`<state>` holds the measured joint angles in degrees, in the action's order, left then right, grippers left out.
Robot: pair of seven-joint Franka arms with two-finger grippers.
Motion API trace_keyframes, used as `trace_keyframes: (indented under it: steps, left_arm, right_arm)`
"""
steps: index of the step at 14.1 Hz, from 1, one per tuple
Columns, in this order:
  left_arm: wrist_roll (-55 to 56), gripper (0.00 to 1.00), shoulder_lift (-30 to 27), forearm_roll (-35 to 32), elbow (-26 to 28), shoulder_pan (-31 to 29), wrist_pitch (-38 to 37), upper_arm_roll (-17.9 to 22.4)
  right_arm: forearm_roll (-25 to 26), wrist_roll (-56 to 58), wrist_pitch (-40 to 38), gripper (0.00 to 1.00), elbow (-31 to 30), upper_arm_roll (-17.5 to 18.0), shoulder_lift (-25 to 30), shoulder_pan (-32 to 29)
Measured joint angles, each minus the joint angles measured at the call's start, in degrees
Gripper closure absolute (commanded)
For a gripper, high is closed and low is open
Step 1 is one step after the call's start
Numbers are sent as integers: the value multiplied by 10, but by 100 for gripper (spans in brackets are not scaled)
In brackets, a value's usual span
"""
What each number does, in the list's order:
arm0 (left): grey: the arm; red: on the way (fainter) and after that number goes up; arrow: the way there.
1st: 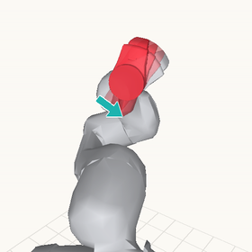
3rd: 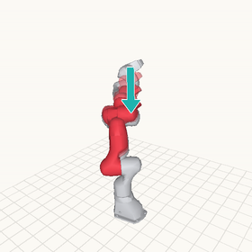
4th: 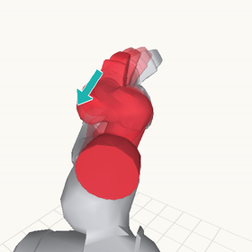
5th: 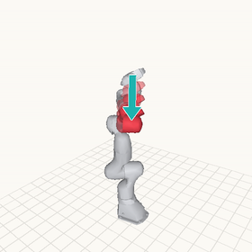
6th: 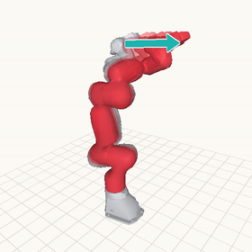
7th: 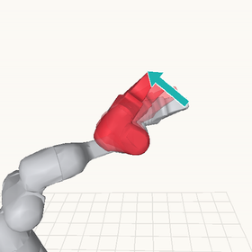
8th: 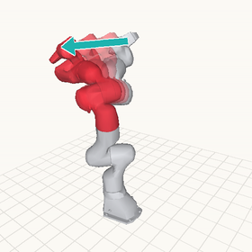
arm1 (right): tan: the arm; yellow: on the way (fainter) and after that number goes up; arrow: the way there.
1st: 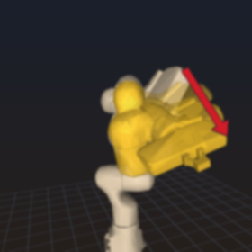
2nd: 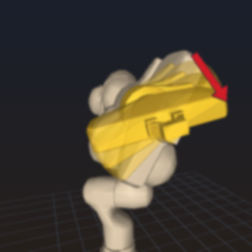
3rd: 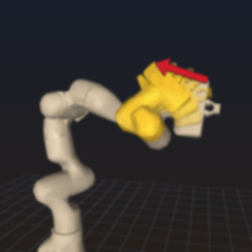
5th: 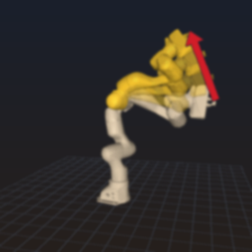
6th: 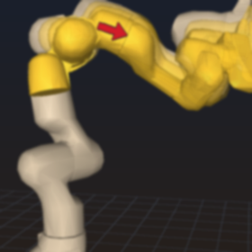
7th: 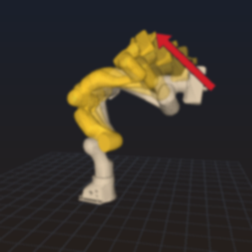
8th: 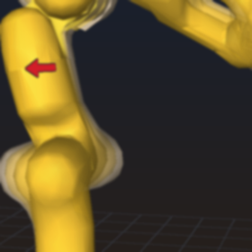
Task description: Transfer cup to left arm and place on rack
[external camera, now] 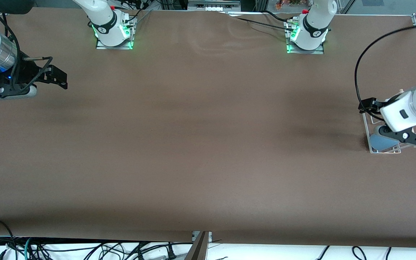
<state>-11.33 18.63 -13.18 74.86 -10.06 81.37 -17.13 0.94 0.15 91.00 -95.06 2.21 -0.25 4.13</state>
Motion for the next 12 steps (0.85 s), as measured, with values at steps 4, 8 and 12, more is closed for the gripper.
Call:
trace_keyframes:
  steps: [4, 8, 12]
  left_arm:
    - [75, 0, -82, 86, 60, 64, 70, 94]
    - [151, 0, -159, 97, 205, 93, 193, 119]
    - [157, 0, -177, 97, 235, 94, 203, 122]
  right_arm:
    - [0, 0, 0, 1, 0, 0, 0, 0]
    - [0, 0, 0, 1, 0, 0, 0, 0]
    - [0, 0, 0, 1, 0, 0, 0, 0]
